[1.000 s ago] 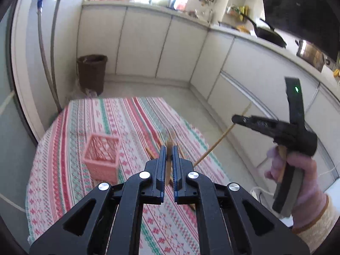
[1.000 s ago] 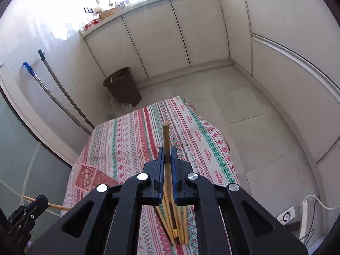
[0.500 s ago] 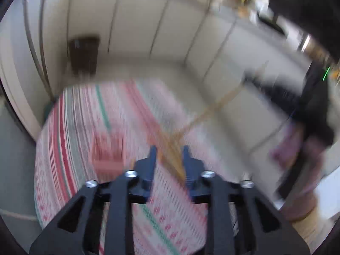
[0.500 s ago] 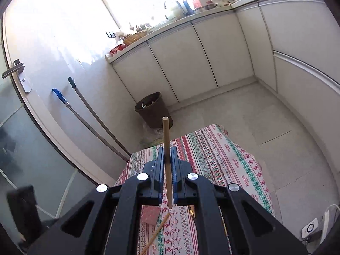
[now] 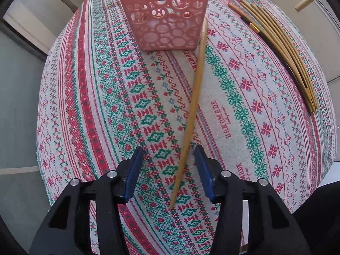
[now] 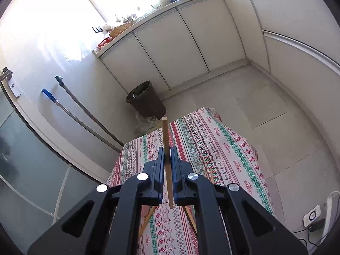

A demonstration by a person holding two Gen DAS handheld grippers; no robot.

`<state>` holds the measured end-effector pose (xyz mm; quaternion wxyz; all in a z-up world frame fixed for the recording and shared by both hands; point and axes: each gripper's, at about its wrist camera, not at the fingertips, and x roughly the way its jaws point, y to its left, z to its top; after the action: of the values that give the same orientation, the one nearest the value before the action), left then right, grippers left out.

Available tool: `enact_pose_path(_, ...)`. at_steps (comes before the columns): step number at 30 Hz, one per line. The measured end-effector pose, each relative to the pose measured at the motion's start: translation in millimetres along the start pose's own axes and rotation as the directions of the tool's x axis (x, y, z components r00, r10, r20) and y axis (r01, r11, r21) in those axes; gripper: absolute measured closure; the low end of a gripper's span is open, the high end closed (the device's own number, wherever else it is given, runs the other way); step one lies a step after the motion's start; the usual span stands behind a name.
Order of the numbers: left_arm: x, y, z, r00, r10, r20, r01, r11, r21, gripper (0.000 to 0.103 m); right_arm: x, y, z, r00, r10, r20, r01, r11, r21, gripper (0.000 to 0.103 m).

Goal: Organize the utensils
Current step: 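Carry the left gripper's chopstick over the pink basket and lower it in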

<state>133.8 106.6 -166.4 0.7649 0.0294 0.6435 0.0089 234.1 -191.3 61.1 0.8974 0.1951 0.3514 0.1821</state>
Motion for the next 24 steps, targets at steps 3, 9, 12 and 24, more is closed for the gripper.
enact_pose_path(3, -2, -17, -16, 0.999, -0.047, -0.009, 0.047, 0.998, 0.050, 0.096, -4, -5, -1, 1.000, -0.002, 0.000, 0.002, 1.000, 0.007, 0.095)
enact_pose_path(9, -19, -63, -48, 0.994, -0.021, 0.103, 0.004, 0.987, 0.164, 0.098, -13, -9, -3, 1.000, 0.005, 0.003, -0.005, 1.000, 0.014, 0.095)
enact_pose_path(12, -59, -74, -62, 0.969, -0.042, 0.243, -0.004, 0.982, 0.187, 0.098, -21, -8, -1, 1.000, 0.014, 0.019, -0.014, 1.000, 0.009, 0.095)
enact_pose_path(24, -206, -53, -27, 0.770, -0.118, 0.627, 0.081, 0.993, 0.087, 0.098, -43, 26, 3, 0.992, 0.105, 0.067, -0.101, 0.993, -0.061, 0.095)
